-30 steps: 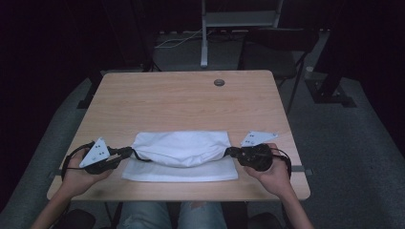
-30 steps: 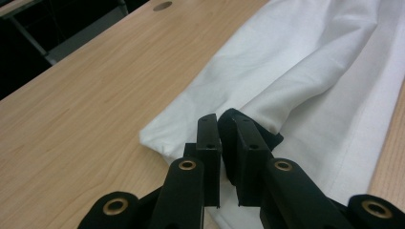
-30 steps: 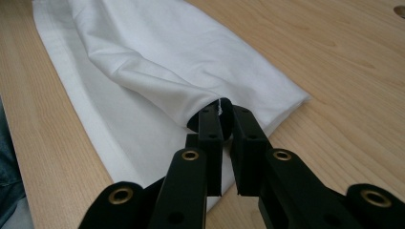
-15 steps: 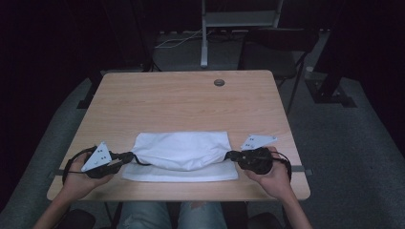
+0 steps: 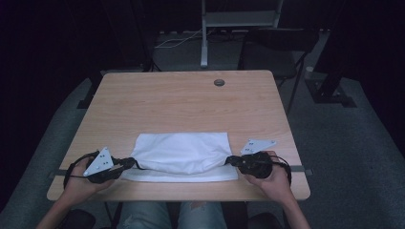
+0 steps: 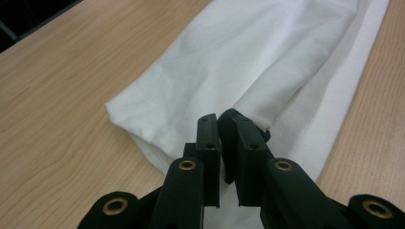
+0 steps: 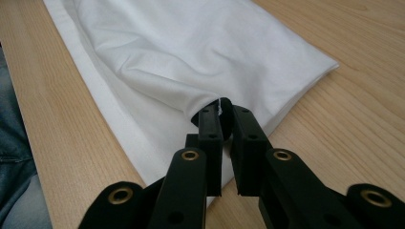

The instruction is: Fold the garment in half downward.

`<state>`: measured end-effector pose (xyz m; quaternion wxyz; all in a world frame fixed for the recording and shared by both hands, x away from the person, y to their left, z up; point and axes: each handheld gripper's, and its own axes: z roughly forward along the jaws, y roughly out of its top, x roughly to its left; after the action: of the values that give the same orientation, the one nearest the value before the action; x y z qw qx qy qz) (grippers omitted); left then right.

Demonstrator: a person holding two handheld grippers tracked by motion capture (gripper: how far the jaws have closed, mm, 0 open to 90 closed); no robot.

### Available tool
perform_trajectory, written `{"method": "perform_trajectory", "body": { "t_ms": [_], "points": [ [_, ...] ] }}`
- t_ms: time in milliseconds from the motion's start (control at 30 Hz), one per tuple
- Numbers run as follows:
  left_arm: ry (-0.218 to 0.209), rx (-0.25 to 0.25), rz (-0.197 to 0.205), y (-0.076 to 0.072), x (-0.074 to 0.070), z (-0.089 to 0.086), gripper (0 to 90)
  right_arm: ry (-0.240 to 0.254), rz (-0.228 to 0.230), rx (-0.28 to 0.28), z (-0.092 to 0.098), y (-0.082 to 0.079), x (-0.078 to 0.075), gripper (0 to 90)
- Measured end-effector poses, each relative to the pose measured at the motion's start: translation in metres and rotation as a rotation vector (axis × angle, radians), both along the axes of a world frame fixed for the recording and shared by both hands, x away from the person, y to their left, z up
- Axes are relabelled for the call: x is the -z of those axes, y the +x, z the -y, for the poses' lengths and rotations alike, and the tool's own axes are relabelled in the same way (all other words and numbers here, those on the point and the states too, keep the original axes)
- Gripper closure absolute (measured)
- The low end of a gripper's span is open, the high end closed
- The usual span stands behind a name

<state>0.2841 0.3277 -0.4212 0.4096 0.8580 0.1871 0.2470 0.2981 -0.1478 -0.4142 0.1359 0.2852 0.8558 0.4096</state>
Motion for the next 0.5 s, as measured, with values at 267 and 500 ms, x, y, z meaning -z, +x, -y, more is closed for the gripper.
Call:
{"method": "perform_trajectory", "body": {
  "t_ms": [267, 500],
  "points": [
    [-0.011, -0.003, 0.01, -0.0015, -0.0027, -0.0008, 82.9, 0.016, 0.014, 0.002, 0.0019, -0.0032, -0.0054, 83.7],
    [0.011, 0.009, -0.01, -0.003, 0.0028, 0.0002, 82.8, 0.005, -0.008, -0.016, 0.0018, -0.0054, 0.0001, 83.6]
  ]
}}
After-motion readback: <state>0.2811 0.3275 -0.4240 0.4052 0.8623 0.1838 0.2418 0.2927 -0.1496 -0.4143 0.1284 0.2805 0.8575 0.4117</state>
